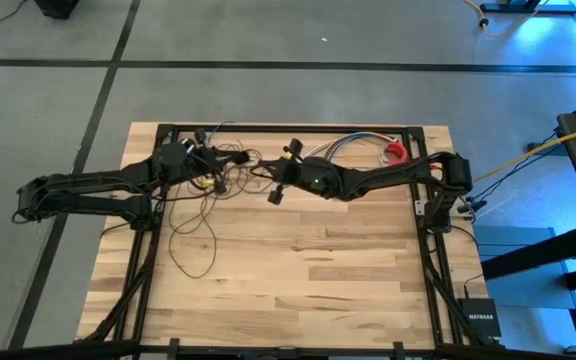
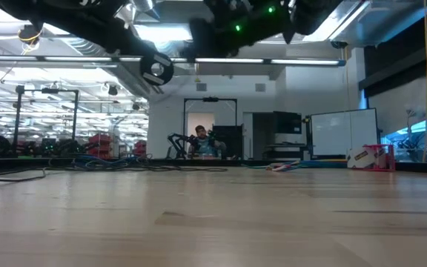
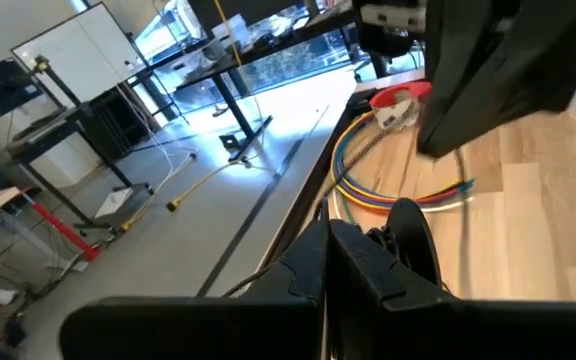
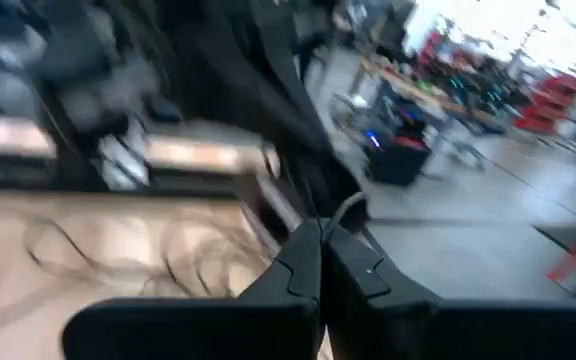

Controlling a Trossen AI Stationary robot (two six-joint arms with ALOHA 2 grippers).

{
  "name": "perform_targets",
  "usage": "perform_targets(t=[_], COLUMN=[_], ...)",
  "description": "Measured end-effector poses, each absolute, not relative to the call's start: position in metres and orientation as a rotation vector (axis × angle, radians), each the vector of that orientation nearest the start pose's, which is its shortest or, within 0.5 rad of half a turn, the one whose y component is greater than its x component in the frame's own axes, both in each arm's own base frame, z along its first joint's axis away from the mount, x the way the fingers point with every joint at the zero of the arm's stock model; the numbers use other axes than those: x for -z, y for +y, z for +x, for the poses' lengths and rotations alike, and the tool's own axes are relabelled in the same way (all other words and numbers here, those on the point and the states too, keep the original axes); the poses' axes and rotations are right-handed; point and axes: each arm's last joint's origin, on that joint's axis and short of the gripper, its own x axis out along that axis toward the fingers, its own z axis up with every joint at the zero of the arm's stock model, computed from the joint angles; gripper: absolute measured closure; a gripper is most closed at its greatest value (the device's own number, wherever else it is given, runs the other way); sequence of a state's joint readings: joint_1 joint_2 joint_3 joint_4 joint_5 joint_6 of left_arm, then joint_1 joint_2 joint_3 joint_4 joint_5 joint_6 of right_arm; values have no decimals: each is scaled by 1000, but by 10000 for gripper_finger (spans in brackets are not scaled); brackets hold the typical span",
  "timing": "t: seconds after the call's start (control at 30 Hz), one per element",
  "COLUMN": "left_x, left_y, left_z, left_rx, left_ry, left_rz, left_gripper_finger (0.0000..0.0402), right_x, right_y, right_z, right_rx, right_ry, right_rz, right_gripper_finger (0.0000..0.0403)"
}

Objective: Coiling cords

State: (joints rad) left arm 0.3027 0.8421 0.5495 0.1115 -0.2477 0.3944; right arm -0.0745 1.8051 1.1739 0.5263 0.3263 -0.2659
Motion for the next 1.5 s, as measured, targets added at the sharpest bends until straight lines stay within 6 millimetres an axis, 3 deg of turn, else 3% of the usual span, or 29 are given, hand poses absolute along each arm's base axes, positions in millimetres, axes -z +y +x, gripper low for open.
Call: perform_targets(t=[0.17, 0.53, 0.73, 0.97, 1.27, 1.5], left_x=[-267, -268, -265, -265, -281, -285], left_y=[66, 72, 72, 62, 46, 43], left_z=[189, 201, 200, 197, 176, 170], left_rx=[-509, -596, -633, -571, -524, -519], left_ry=[276, 175, 235, 296, 230, 206], left_rz=[371, 281, 325, 437, 450, 440], left_gripper_finger=[396, 396, 396, 396, 396, 396], right_x=[-267, -250, -246, -272, -260, -262], right_y=[-36, -24, -25, -28, -38, -36], right_z=[416, 438, 434, 416, 403, 405], right_rx=[298, 204, 316, 416, 584, 543], right_ry=[56, 77, 189, 250, 485, 446], right_rz=[-233, -209, -266, -336, -406, -377], right_gripper_finger=[400, 400, 400, 400, 400, 400])
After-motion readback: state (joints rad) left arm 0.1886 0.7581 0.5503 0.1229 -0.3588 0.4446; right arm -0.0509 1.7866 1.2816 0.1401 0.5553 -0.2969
